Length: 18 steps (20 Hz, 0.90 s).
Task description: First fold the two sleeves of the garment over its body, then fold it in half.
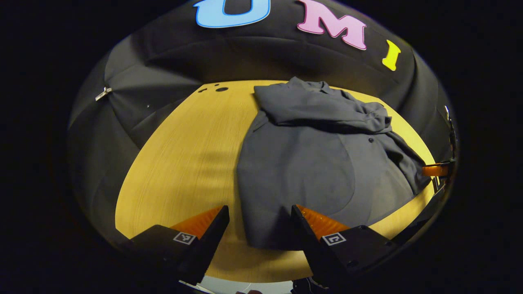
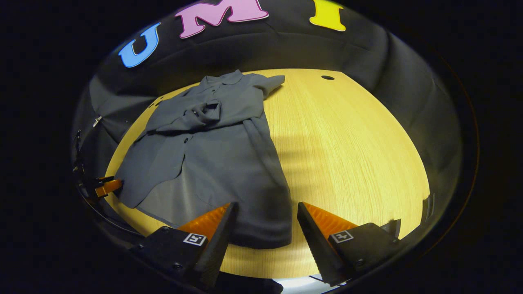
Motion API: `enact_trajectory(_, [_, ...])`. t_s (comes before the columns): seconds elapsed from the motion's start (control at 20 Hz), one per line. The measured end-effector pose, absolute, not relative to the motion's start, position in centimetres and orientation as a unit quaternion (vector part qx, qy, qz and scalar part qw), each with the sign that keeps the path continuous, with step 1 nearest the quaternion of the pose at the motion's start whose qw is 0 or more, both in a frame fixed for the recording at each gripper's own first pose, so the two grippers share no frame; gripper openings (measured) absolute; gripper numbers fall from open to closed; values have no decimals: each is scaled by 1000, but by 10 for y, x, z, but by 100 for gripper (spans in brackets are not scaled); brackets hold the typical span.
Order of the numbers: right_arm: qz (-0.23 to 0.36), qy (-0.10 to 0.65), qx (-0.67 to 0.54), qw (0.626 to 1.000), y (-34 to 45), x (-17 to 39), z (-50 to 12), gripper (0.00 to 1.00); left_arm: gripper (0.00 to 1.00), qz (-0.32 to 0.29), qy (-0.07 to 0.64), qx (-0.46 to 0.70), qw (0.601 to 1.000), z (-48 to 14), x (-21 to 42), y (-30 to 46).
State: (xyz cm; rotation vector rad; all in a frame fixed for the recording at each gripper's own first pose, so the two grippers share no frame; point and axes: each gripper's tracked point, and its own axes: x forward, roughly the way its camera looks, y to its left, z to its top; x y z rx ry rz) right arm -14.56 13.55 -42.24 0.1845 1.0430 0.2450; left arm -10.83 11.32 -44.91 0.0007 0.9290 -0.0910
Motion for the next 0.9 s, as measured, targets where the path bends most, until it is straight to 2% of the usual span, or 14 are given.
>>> enact_trajectory(0.2, [117,514,68,847,141,-149,-438,94,98,-53,456,17,888,-456,-109,110])
enact_trajectory(0.25, [115,507,56,853,140,-147,-435,94,93,-58,459,22,887,-458,-108,108])
enact_trajectory(0.35, [119,506,33,854,142,-148,-436,94,98,-60,460,22,885,-457,-108,107])
enact_trajectory(0.45, [120,495,39,860,146,-146,-438,93,90,-88,459,28,884,-457,-110,93])
enact_trajectory(0.5, [135,485,51,862,154,-144,-435,68,70,-117,455,33,882,-457,-110,82])
enact_trajectory(0.6, [155,489,53,857,163,-144,-439,18,29,-124,459,54,878,-459,-106,75])
enact_trajectory(0.65, [155,497,56,852,164,-145,-435,7,9,-121,464,57,876,-459,-104,76])
enact_trajectory(0.9, [178,509,56,840,165,-161,-427,5,6,-119,482,60,866,-450,-121,76])
